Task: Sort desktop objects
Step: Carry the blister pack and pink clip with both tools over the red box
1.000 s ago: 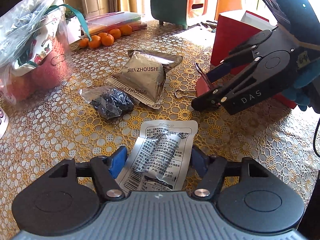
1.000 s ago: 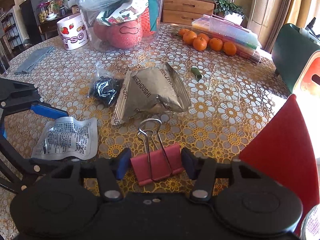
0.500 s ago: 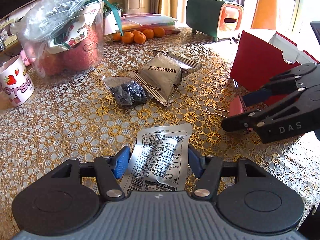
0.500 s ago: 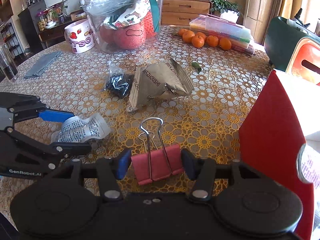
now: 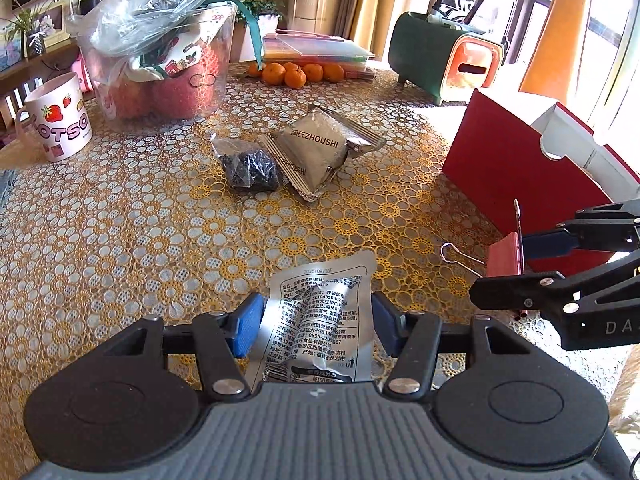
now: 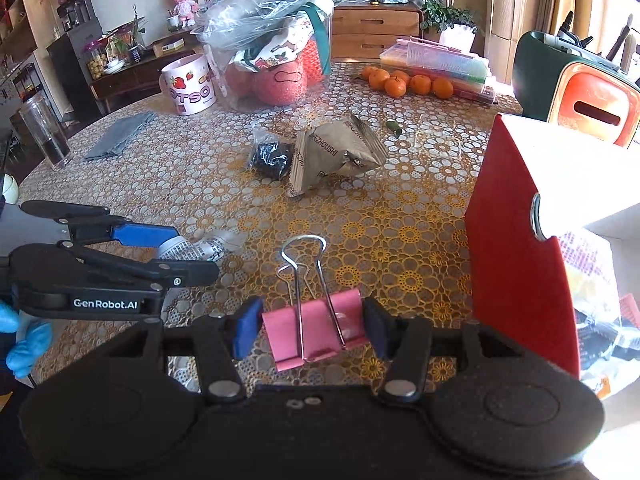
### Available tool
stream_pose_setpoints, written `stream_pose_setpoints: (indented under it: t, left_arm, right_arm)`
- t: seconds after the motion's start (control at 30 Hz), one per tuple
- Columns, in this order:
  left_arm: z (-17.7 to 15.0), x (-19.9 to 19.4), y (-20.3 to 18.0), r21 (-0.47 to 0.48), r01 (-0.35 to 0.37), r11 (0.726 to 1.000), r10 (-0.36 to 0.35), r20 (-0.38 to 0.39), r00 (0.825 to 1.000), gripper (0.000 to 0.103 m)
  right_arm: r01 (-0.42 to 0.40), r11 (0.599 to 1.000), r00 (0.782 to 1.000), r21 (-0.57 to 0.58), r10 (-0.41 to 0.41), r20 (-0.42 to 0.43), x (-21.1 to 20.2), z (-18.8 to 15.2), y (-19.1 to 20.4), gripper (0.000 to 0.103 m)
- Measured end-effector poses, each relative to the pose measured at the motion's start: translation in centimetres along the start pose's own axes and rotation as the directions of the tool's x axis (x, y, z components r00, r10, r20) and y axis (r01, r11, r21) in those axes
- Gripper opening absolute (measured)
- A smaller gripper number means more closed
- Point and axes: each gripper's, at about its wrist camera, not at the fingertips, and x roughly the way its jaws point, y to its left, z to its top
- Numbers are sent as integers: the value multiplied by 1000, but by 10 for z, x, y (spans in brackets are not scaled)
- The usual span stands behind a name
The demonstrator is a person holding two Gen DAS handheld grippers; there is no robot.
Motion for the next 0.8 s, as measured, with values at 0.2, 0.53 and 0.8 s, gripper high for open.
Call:
stream_pose_setpoints:
  t: [0.2,0.53,0.8]
  left_arm:
    - [-3,-23,-22,-30,9,1000,-8,27,1000,57]
    - [0,-59,-53,-29,13,1000,-11,80,997,57]
    - [10,-75,-83,-7,24,1000,-23,114,993,57]
  right_arm:
    - [-13,1000,1000,10,13,24,-23,-9,1,54]
    - [-23,998,995,60,17,100,-68,-21,-11,54]
    - [3,996,986,90,-18,166,-102,-22,-30,54]
